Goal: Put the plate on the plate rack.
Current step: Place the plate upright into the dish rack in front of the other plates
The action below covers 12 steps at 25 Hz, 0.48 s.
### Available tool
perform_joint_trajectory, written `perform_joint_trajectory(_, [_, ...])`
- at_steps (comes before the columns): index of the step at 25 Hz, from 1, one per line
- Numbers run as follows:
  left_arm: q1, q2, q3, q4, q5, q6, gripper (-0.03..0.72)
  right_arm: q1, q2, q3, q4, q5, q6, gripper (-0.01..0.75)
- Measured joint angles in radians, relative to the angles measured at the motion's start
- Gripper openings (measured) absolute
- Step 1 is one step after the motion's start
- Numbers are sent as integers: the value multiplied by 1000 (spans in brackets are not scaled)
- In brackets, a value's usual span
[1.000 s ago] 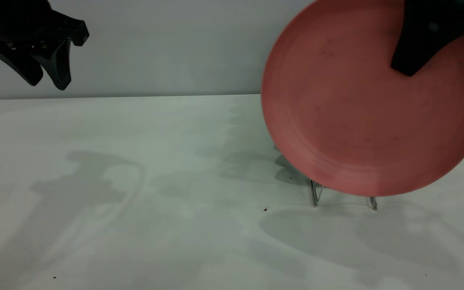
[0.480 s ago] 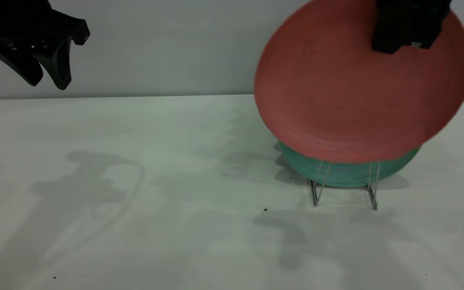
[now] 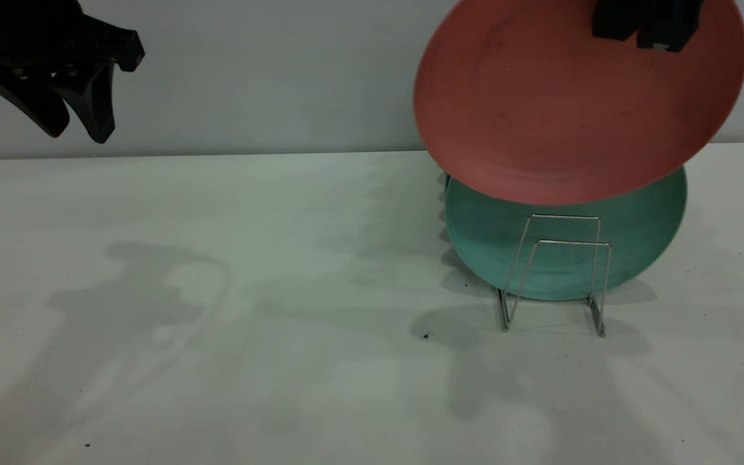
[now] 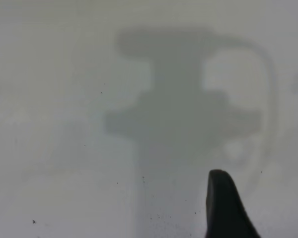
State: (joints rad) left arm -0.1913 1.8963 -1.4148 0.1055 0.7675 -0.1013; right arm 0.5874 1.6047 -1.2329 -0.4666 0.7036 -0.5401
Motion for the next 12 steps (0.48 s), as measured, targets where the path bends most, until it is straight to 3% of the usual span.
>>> perform_joint_trajectory(12, [0, 0, 0, 0, -2, 2, 418, -19, 70, 0, -21, -22, 44, 127])
